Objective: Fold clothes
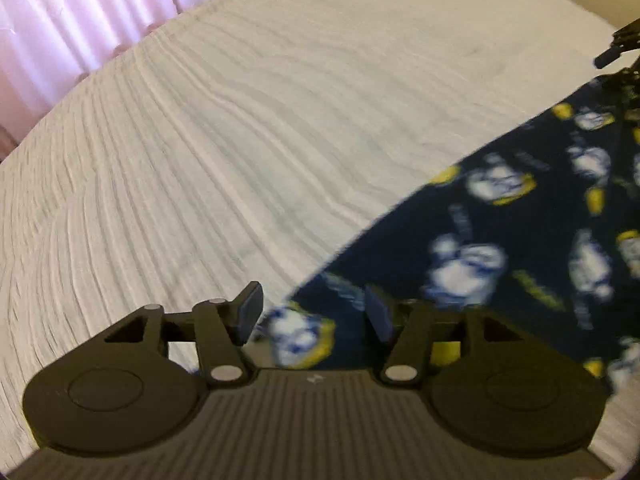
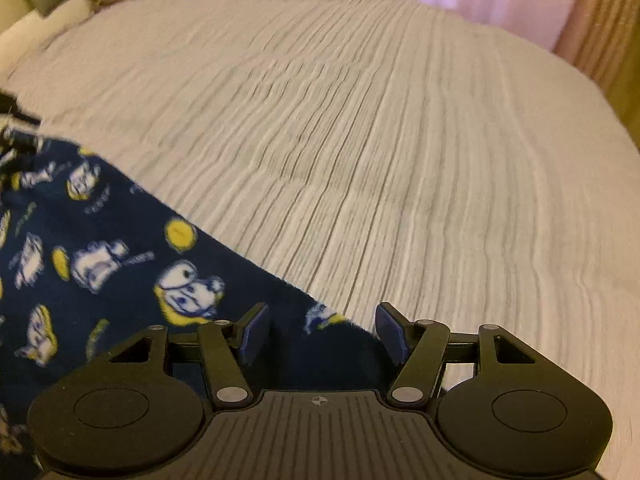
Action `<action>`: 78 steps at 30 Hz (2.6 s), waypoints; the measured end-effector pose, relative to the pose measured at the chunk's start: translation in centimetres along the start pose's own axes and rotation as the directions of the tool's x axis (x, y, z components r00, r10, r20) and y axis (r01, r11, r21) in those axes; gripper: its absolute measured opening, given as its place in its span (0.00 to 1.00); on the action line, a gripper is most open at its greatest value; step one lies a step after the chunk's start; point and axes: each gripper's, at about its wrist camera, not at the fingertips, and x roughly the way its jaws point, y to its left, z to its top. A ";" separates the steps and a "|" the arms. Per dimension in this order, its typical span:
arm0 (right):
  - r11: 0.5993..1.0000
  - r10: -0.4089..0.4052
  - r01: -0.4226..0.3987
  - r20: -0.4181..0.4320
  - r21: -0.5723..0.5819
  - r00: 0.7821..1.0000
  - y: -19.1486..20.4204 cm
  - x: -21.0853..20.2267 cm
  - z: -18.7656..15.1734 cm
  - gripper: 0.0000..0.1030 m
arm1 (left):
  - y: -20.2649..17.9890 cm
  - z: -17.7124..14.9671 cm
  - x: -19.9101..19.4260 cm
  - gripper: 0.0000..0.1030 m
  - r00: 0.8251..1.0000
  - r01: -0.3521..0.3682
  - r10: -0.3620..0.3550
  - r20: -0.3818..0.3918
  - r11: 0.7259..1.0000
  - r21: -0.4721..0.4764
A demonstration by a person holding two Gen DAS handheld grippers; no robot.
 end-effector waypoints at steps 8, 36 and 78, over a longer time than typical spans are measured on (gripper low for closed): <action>0.997 0.072 -0.071 -0.046 0.026 0.996 -0.7 3.1 -0.6 0.13 | 0.1 -1.9 3.1 0.02 0.993 0.091 -0.083 -0.085 0.992 0.086; 0.993 -0.056 0.068 -0.124 0.093 0.991 17.0 -21.3 -32.1 0.02 | -29.0 -29.9 -28.3 0.05 0.973 -0.206 0.108 -0.203 0.804 -0.558; 0.471 -0.071 -0.202 0.265 0.859 0.962 1.3 -22.7 -35.4 0.03 | -24.5 -31.8 -31.4 0.02 0.941 -0.184 0.336 -0.031 0.435 -0.882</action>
